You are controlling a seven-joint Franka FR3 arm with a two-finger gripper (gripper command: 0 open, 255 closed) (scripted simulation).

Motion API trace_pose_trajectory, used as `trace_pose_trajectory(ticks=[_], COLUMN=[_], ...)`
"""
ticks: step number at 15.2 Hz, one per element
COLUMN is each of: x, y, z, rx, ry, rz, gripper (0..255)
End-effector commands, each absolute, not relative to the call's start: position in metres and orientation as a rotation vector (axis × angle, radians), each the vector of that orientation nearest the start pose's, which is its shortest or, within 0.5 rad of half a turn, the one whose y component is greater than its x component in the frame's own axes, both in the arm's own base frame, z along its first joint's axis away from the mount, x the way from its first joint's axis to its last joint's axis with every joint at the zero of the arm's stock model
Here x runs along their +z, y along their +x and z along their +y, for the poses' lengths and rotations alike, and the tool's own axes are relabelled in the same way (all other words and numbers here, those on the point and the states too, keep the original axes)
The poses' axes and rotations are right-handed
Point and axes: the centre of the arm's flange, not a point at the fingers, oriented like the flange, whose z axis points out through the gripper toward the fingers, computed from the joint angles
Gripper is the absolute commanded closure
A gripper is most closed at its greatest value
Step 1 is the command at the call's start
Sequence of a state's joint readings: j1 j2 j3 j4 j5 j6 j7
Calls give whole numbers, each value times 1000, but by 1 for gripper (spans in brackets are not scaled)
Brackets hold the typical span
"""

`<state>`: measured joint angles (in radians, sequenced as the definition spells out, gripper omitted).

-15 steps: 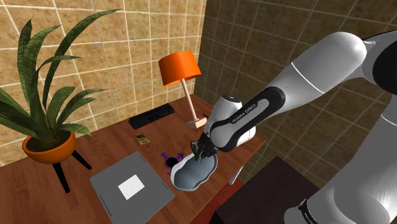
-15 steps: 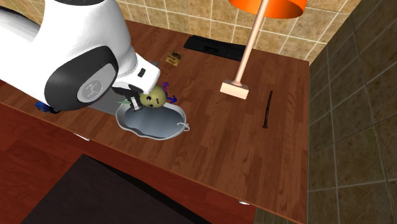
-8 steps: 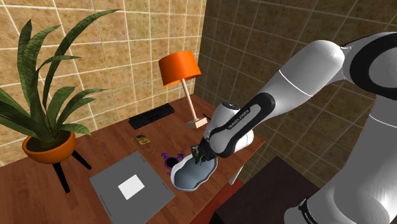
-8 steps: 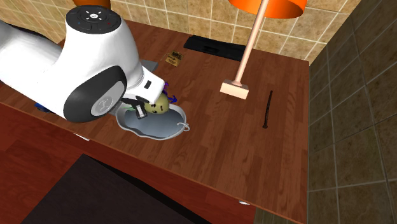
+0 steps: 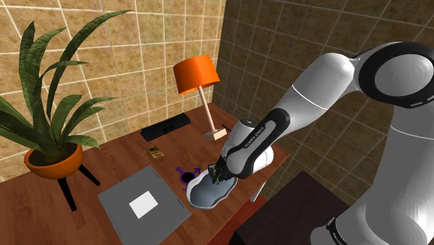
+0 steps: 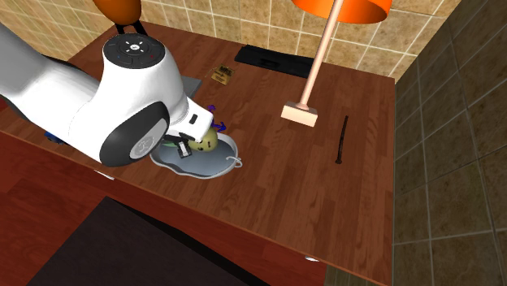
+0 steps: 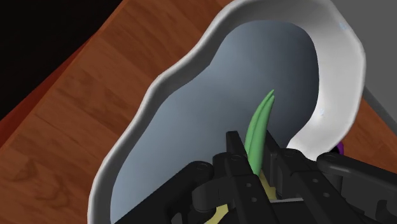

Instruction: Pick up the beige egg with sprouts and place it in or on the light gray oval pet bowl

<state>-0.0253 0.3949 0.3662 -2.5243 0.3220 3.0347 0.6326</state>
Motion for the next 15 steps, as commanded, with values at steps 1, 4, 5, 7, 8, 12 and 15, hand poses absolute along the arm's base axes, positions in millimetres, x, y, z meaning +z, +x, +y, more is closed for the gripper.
trace_pose_trajectory(ticks=[1,4,5,7,8,12,15], x=[149,149,149,149,149,174,197], y=[440,440,440,440,440,438,436], z=[145,145,145,145,145,139,134], rx=[-23,-23,-23,-23,-23,-23,-23], ry=[-2767,-2767,-2767,-2767,-2767,-2767,-2767], rz=[925,925,925,925,925,925,925], gripper=[255,255,0,0,0,0,0])
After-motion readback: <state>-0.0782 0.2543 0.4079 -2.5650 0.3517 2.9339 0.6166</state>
